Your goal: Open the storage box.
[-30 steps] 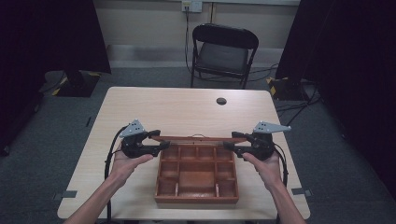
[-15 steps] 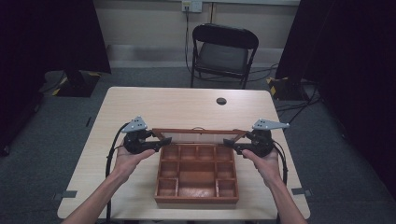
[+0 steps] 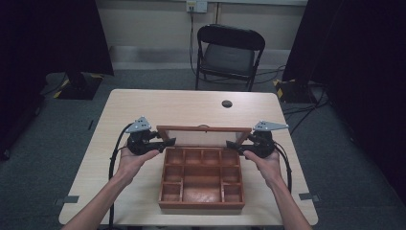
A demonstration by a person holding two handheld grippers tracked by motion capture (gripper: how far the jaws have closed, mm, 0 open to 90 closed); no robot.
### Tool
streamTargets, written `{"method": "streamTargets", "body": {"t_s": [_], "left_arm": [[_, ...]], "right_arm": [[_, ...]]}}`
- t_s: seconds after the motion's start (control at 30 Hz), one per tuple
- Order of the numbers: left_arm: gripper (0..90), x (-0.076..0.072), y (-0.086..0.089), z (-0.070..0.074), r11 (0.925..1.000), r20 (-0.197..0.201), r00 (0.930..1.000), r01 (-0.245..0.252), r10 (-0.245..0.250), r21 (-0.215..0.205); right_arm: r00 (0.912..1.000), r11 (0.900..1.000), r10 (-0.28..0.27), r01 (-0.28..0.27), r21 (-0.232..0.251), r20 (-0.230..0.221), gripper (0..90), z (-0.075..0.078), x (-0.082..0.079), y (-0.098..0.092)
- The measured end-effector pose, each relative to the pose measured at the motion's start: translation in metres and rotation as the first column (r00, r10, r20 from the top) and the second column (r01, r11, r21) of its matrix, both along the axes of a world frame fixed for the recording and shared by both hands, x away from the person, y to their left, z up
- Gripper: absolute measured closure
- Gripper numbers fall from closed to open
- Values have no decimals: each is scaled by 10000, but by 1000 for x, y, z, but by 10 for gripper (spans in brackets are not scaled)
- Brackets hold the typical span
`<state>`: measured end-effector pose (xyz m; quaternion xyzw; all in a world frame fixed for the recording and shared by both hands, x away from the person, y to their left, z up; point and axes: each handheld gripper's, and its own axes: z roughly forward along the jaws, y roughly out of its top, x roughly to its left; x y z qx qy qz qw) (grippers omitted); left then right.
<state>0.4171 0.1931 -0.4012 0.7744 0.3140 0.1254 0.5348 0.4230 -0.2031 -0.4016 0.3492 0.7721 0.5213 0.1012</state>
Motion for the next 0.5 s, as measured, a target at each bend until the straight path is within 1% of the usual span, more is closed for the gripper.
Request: {"method": "streamTargets", "body": {"t_s": [0.03,0.07,0.13,0.27,0.3,0.33,0.37,0.43,0.5], "left_arm": [[521,0,0,0,10000,0,10000,0,0,0],[521,0,1,0,10000,-5,10000,20,-20,52],[524,2,0,-1,10000,20,10000,1,-1,-99],[527,4,1,-1,9998,11,10000,-93,93,-164],[528,5,1,-2,9998,-17,9999,-112,112,-160],[529,6,1,-2,9999,-39,9999,-123,123,-61],[528,6,0,-3,9998,-139,9998,-163,162,-94],[516,6,0,-5,9999,-62,9999,-93,93,-81],[501,7,-1,-9,9999,-56,9999,-130,130,-17]], "right_arm": [[10000,10000,0,0,0,0,372,0,0,0],[10000,10000,-26,26,30,48,397,-1,1,0],[10000,9999,-50,50,106,42,421,-2,3,-2],[9999,9999,-115,115,82,60,437,-4,6,-2],[9999,9999,-112,111,73,93,441,-4,7,-3],[9999,9999,-93,92,89,67,443,-5,8,-3],[9999,9999,-124,124,88,77,446,-5,8,-3],[9999,9999,-101,101,112,50,448,-6,9,-3],[10000,9998,-72,72,163,27,448,-6,10,-4]]}}
